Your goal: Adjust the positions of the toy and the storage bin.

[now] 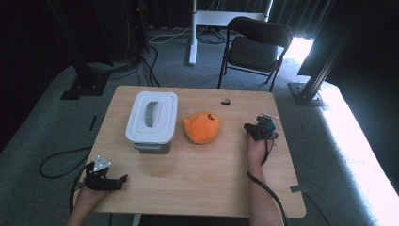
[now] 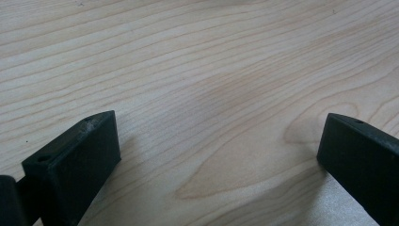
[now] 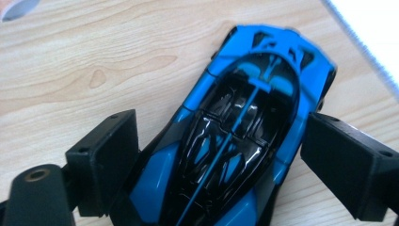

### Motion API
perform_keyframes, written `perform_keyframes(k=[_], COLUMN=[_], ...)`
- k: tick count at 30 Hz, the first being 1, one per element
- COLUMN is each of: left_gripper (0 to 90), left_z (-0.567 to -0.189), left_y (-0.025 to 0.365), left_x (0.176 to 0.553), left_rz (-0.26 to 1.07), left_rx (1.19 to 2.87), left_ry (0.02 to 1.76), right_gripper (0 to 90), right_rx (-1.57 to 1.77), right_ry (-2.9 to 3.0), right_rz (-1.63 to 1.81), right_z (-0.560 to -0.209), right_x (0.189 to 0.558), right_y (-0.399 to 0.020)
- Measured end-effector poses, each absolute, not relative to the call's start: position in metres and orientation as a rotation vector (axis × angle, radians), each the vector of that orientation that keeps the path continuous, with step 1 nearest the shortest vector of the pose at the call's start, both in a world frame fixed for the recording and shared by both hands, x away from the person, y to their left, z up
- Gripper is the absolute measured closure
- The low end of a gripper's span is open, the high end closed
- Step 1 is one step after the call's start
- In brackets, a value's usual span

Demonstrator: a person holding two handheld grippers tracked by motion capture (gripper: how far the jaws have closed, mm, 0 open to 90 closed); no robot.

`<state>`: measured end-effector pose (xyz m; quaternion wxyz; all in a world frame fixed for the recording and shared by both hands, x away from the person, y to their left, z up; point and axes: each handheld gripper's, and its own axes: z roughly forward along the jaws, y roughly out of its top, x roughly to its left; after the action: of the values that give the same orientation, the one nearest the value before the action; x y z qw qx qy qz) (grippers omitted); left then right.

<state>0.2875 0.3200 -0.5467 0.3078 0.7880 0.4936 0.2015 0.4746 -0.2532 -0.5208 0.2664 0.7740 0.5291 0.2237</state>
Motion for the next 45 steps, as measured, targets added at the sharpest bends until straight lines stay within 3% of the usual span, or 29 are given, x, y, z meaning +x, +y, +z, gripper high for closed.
perform_keyframes(k=[14,15,26,28,29,34,38,45], left_gripper=[0.2,0.2,0.2,0.2,0.2,0.2,0.2,0.2], left_z=[-0.547,-0.547,-0.547,-0.547,-0.547,-0.547,-0.547,-0.547], left_y=[0.32,0.32,0.32,0.32,0.32,0.32,0.32,0.32], left_x=[0.287,0.287,0.287,0.287,0.287,0.287,0.288,0.288], left_rz=[0.532,0.532,0.532,0.532,0.532,0.532,0.533,0.532], left_rx=[2.083,2.084,2.084,2.083,2.083,2.083,2.083,2.083], left_ry=[1.306,1.305,1.306,1.306,1.306,1.306,1.306,1.306], right_gripper=[13.1,19.4,19.6,28.0,36.4,33.0,21.1,13.4], right_rx=[2.034,2.017,1.92,1.874,1.854,1.847,1.874,1.968], right_ry=[1.563,1.581,1.728,1.768,1.784,1.878,1.874,1.731], right_rz=[0.594,0.599,0.643,0.668,0.672,0.743,0.741,0.781], right_z=[-0.515,-0.515,-0.512,-0.508,-0.506,-0.51,-0.509,-0.5], right_x=[0.476,0.475,0.469,0.464,0.462,0.453,0.453,0.459], right_y=[-0.258,-0.259,-0.261,-0.264,-0.266,-0.283,-0.282,-0.287])
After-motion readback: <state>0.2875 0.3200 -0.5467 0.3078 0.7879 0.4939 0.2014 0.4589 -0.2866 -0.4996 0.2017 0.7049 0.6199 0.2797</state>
